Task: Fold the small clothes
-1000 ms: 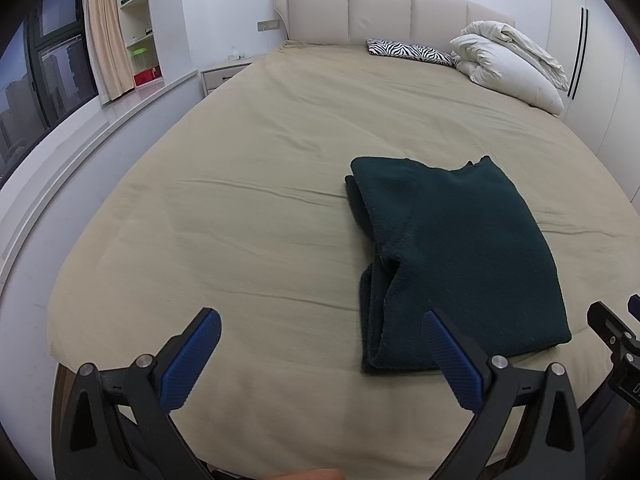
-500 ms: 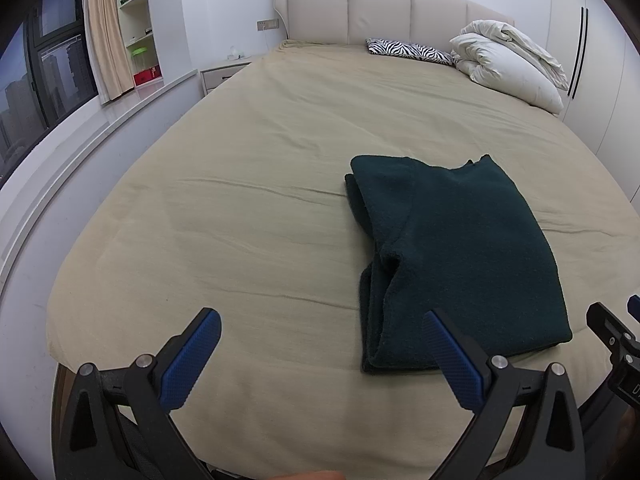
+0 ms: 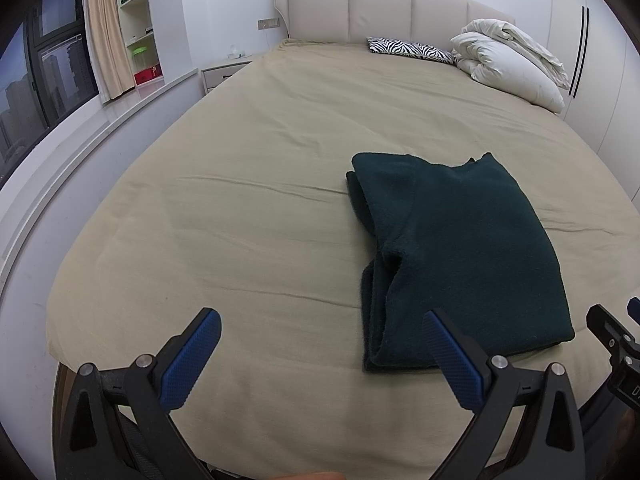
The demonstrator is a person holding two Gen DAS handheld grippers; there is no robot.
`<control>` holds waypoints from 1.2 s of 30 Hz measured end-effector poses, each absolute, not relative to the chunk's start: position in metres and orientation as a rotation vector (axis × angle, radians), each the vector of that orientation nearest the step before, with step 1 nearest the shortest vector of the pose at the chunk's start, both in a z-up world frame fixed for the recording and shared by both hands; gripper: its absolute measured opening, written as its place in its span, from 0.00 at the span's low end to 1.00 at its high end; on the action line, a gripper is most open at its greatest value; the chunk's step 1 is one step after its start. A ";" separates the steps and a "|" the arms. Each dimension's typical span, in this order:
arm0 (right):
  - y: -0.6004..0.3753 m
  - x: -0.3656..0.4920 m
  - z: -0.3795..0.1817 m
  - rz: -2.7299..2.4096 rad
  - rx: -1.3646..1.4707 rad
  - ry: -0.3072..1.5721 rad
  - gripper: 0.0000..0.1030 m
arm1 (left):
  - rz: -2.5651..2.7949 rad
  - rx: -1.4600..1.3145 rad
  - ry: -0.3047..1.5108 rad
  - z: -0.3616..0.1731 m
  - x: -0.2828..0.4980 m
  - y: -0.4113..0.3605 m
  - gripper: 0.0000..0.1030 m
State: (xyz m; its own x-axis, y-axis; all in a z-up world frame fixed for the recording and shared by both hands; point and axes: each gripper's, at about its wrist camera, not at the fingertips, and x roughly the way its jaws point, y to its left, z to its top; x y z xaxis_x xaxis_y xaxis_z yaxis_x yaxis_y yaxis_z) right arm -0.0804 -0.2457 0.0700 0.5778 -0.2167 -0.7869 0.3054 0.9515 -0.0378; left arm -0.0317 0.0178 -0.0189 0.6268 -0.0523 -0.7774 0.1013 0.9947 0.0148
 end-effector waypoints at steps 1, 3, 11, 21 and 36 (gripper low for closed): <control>-0.246 -0.080 0.070 -0.307 0.106 0.905 1.00 | -0.088 0.059 0.889 -0.019 -0.032 0.018 1.00; -0.246 -0.080 0.069 -0.307 0.107 0.906 1.00 | -0.088 0.059 0.889 -0.019 -0.032 0.018 1.00; -0.246 -0.081 0.068 -0.308 0.111 0.907 1.00 | -0.087 0.059 0.890 -0.019 -0.032 0.017 1.00; -0.246 -0.081 0.067 -0.310 0.112 0.908 1.00 | -0.088 0.059 0.894 -0.023 -0.033 0.018 1.00; -0.245 -0.083 0.064 -0.311 0.114 0.910 1.00 | -0.090 0.059 0.894 -0.023 -0.033 0.020 1.00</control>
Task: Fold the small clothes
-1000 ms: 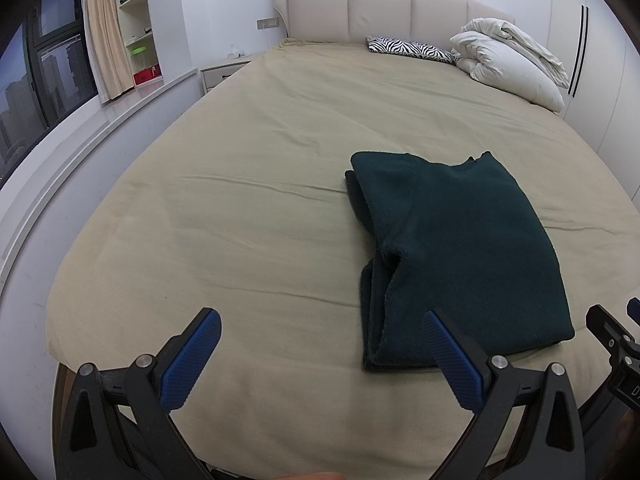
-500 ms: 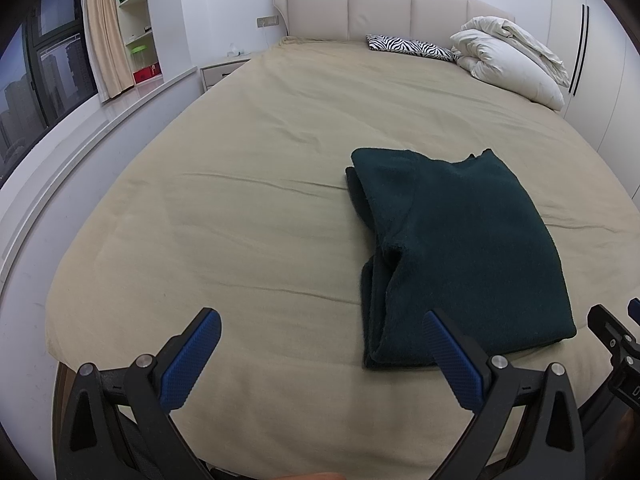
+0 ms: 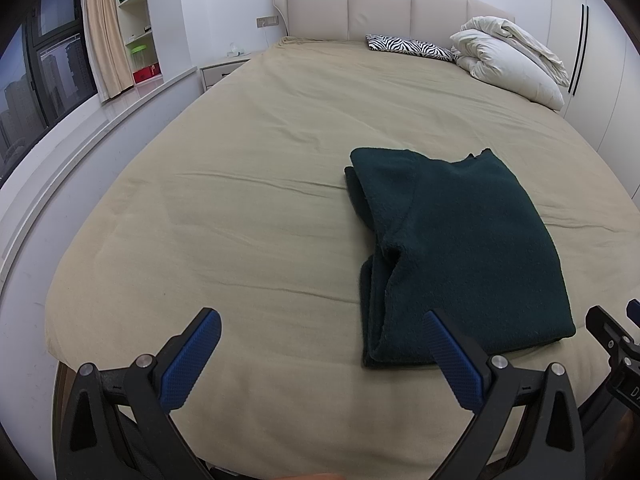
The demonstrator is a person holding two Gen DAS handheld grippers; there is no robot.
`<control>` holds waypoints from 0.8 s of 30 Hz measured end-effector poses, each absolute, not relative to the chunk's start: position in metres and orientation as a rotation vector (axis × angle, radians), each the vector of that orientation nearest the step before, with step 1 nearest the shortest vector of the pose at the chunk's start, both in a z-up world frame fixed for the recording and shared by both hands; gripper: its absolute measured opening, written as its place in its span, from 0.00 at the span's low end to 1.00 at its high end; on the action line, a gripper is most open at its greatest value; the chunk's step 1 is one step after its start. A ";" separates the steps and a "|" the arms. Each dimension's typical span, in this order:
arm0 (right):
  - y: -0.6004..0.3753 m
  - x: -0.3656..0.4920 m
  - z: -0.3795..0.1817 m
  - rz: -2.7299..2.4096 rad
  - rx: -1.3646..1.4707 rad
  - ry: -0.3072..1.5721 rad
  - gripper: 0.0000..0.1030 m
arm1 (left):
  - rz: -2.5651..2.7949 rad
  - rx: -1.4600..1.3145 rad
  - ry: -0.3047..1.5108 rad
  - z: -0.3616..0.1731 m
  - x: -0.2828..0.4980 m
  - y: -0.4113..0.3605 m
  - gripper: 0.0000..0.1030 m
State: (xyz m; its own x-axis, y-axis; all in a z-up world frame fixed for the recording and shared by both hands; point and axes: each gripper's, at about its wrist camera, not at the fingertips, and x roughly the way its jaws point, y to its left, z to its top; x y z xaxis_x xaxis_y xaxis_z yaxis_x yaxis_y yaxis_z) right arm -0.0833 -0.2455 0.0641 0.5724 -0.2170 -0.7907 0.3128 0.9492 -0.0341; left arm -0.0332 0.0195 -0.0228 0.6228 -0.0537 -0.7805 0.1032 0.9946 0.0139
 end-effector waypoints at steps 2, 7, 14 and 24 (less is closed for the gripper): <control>-0.246 -0.083 0.064 -0.312 0.114 0.909 1.00 | -0.090 0.060 0.894 -0.023 -0.033 0.020 1.00; -0.245 -0.084 0.064 -0.311 0.114 0.911 1.00 | -0.089 0.059 0.895 -0.023 -0.033 0.020 1.00; -0.244 -0.084 0.063 -0.312 0.114 0.910 1.00 | -0.091 0.060 0.896 -0.023 -0.032 0.021 1.00; -0.245 -0.084 0.063 -0.311 0.114 0.911 1.00 | -0.090 0.060 0.896 -0.023 -0.032 0.021 1.00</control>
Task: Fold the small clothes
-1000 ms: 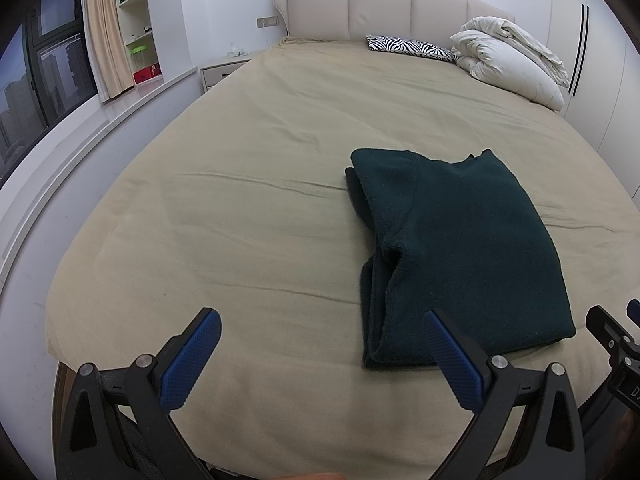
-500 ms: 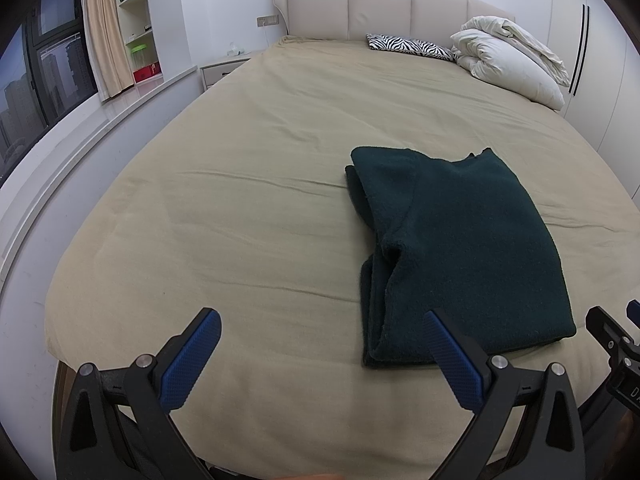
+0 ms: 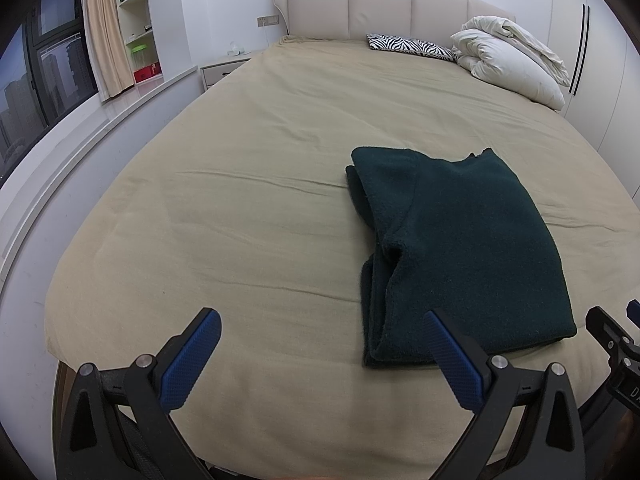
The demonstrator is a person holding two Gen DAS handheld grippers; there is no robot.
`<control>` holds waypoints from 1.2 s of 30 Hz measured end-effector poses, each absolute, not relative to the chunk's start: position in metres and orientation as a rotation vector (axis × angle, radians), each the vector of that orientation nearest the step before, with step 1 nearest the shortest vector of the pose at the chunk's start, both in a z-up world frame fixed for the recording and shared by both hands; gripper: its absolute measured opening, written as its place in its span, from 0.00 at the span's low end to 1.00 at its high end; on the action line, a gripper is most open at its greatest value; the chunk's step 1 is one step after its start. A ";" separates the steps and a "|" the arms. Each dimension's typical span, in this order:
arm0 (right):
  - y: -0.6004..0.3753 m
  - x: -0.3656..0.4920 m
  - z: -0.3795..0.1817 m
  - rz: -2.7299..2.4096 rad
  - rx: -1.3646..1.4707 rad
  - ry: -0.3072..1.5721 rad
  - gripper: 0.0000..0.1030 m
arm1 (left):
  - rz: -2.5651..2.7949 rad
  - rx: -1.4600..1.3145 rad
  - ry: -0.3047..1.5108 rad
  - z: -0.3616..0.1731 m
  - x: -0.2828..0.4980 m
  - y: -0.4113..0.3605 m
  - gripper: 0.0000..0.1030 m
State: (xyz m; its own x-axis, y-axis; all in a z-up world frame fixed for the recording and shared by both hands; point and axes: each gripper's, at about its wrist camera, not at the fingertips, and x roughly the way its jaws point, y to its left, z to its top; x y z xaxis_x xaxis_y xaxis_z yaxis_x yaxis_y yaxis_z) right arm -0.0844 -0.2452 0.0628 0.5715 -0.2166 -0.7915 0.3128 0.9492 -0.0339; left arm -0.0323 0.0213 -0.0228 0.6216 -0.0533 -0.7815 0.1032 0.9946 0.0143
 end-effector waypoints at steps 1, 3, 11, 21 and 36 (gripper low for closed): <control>-0.245 -0.084 0.063 -0.310 0.114 0.912 1.00 | -0.091 0.060 0.896 -0.023 -0.032 0.022 1.00; -0.245 -0.085 0.063 -0.311 0.114 0.912 1.00 | -0.090 0.060 0.896 -0.023 -0.032 0.022 1.00; -0.245 -0.085 0.062 -0.310 0.114 0.912 1.00 | -0.091 0.060 0.896 -0.023 -0.031 0.022 1.00; -0.246 -0.086 0.062 -0.310 0.114 0.914 1.00 | -0.090 0.062 0.895 -0.022 -0.031 0.023 1.00; -0.248 -0.089 0.060 -0.310 0.117 0.917 1.00 | -0.085 0.059 0.898 -0.020 -0.033 0.024 1.00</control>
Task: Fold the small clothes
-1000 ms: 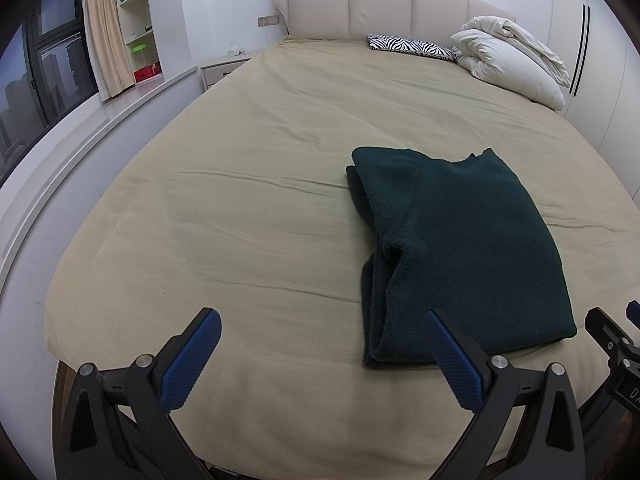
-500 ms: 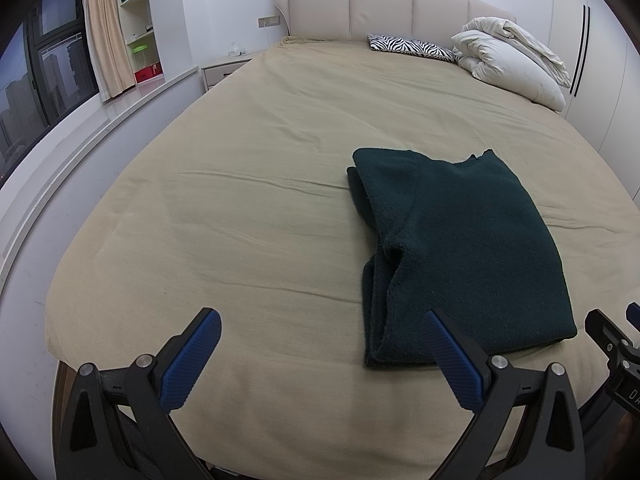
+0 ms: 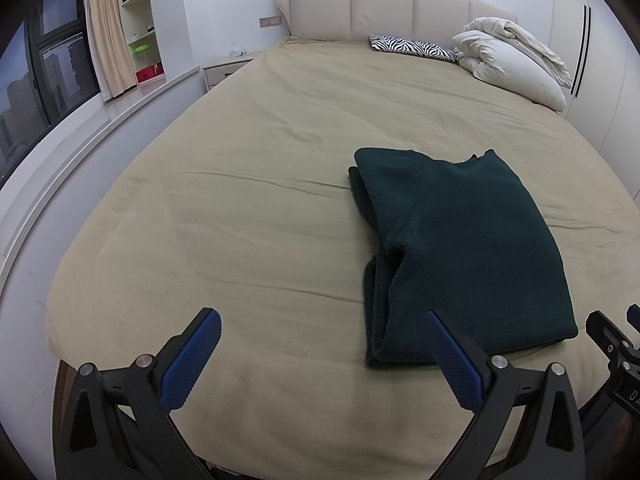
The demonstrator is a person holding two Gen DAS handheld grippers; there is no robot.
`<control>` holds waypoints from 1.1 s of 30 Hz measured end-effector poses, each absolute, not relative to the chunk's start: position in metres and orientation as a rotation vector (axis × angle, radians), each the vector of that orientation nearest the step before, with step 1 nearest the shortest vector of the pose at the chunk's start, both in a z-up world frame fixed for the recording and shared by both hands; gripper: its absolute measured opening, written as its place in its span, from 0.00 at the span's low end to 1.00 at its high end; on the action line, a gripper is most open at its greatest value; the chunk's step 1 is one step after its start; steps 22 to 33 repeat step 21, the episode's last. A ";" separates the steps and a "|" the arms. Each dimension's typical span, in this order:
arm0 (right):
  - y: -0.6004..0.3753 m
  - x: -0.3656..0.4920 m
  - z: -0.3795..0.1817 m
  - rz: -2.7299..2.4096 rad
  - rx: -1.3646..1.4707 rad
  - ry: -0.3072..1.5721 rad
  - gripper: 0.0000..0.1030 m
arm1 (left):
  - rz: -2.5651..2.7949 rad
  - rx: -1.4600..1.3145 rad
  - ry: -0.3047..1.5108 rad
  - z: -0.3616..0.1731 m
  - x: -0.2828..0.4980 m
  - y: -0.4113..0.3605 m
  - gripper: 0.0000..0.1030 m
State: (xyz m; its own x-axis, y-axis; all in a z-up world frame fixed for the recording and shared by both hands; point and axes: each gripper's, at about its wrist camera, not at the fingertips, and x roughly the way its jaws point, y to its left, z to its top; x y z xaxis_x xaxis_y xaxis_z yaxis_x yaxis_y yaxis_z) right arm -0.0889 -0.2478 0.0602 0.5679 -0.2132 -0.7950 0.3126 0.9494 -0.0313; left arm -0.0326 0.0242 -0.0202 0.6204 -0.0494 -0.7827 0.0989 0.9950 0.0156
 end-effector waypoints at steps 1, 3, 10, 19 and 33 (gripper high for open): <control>-0.247 -0.089 0.060 -0.310 0.118 0.917 1.00 | -0.084 0.059 0.899 -0.020 -0.033 0.024 1.00; -0.248 -0.089 0.060 -0.309 0.117 0.917 1.00 | -0.082 0.059 0.900 -0.020 -0.033 0.024 1.00; -0.249 -0.092 0.059 -0.310 0.121 0.920 1.00 | -0.076 0.057 0.904 -0.021 -0.033 0.025 1.00; -0.250 -0.094 0.060 -0.308 0.121 0.922 1.00 | -0.069 0.063 0.892 -0.021 -0.036 0.024 1.00; -0.250 -0.095 0.061 -0.308 0.123 0.922 1.00 | -0.068 0.064 0.888 -0.021 -0.036 0.023 1.00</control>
